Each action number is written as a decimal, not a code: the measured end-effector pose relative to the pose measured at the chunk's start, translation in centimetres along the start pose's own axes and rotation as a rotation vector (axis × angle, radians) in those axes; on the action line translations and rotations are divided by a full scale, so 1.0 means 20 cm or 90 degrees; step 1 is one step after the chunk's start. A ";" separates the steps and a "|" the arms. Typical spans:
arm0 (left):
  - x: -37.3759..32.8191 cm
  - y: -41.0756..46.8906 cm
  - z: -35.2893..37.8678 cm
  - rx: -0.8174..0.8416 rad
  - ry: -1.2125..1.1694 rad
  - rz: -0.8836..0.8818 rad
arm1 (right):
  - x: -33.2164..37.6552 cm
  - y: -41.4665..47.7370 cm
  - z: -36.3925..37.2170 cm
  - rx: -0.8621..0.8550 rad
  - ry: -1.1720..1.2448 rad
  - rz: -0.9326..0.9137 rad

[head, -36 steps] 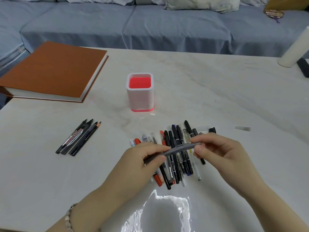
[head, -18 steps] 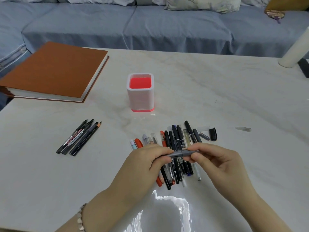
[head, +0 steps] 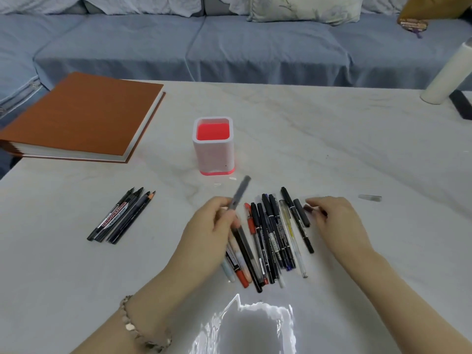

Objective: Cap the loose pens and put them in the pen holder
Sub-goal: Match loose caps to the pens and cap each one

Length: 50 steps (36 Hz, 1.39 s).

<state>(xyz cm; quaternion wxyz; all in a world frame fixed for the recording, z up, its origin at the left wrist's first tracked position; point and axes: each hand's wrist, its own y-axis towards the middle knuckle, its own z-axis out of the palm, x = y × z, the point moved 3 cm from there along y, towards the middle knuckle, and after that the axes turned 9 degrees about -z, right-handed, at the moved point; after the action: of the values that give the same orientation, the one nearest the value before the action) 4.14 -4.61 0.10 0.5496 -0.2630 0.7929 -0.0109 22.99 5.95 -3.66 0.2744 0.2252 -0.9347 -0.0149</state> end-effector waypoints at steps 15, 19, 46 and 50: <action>0.12 -0.02 -0.06 -0.014 -0.701 -0.232 | 0.03 -0.07 0.03 -0.015 0.193 0.056; 0.12 -0.04 -0.04 -0.022 -0.717 -0.227 | 0.17 -0.17 -0.01 0.015 0.422 0.092; 0.10 -0.12 -0.01 -0.030 -0.670 -0.165 | 0.34 -0.26 -0.03 0.121 0.508 0.063; 0.10 -0.14 0.01 -0.013 -0.623 -0.146 | 0.35 -0.26 -0.02 0.136 0.486 0.042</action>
<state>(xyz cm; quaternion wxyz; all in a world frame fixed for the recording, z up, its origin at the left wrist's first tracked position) 4.91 -7.80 -0.75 0.8498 -0.3281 0.4080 0.0611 20.05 -1.70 -0.50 0.5774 0.2120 -0.7686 0.1757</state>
